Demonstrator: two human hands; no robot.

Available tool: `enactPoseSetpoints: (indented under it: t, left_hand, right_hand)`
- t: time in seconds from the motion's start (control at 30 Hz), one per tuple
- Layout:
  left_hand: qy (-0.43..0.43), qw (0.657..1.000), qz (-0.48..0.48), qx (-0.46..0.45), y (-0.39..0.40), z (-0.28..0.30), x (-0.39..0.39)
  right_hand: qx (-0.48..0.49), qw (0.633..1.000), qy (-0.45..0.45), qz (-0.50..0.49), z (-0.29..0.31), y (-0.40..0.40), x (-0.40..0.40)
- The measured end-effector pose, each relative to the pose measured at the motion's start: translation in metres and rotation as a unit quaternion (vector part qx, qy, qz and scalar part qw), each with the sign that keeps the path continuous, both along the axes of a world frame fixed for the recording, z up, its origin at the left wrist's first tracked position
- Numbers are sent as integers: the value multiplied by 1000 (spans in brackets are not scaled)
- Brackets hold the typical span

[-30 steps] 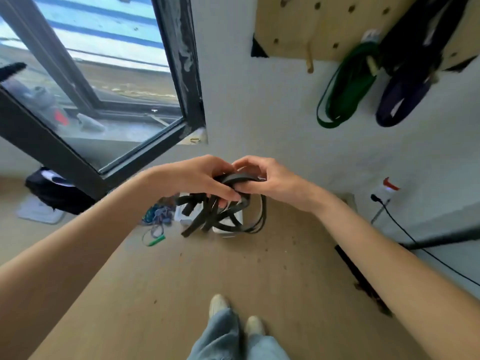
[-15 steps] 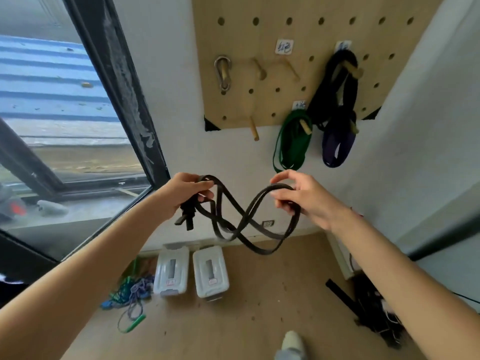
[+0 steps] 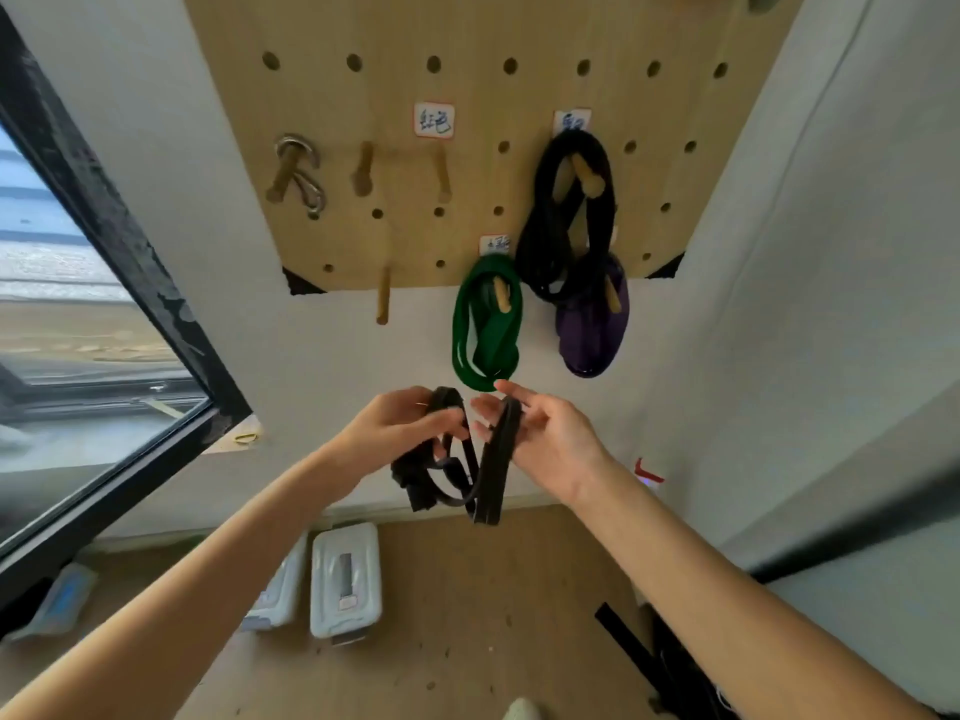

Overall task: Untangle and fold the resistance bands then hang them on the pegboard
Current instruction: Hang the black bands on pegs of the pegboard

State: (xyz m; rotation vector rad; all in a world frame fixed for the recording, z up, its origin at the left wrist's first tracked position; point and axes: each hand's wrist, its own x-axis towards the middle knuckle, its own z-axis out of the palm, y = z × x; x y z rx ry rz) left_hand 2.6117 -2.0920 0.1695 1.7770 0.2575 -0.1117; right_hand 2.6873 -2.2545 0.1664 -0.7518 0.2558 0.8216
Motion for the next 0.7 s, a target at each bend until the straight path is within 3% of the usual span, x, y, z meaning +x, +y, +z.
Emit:
enactPoseSetpoints:
  t: [0.17,0.27,0.3,0.33,0.43,0.47,0.5,0.53,0.57,0.63,0.7]
  left_hand:
    - [-19,992,16,124,-42,-3,38]
    - [-4,982,20,187,-56,-1,62]
    - [6,981,15,192,-58,1,70]
    - [13,980,-2,198,-58,5,77]
    - [14,969,-99,227,-47,30,98]
    - [11,965,-129,229,-42,42,104]
    - [7,960,-157,230,-39,53,110]
    - [2,955,-185,230,-38,63,115]
    - [-4,950,-211,232,-39,72,120]
    - [-28,934,-255,250,-41,86,132]
    - [-56,910,-273,307,-39,93,143]
  right_hand:
    - [-18,995,-97,18,-2,-15,26]
    - [-148,957,-235,84,-3,-30,39]
    - [-226,917,-310,105,-2,-36,46]
    - [-311,853,-400,122,1,-41,54]
    - [-482,603,-606,189,19,-59,81]
    - [-501,547,-638,207,26,-62,90]
    - [-503,516,-656,226,33,-63,97]
    - [-491,508,-663,247,39,-60,102]
    - [-470,523,-660,263,43,-56,106]
    - [-423,580,-649,249,50,-47,111]
    - [-411,614,-635,225,58,-42,117]
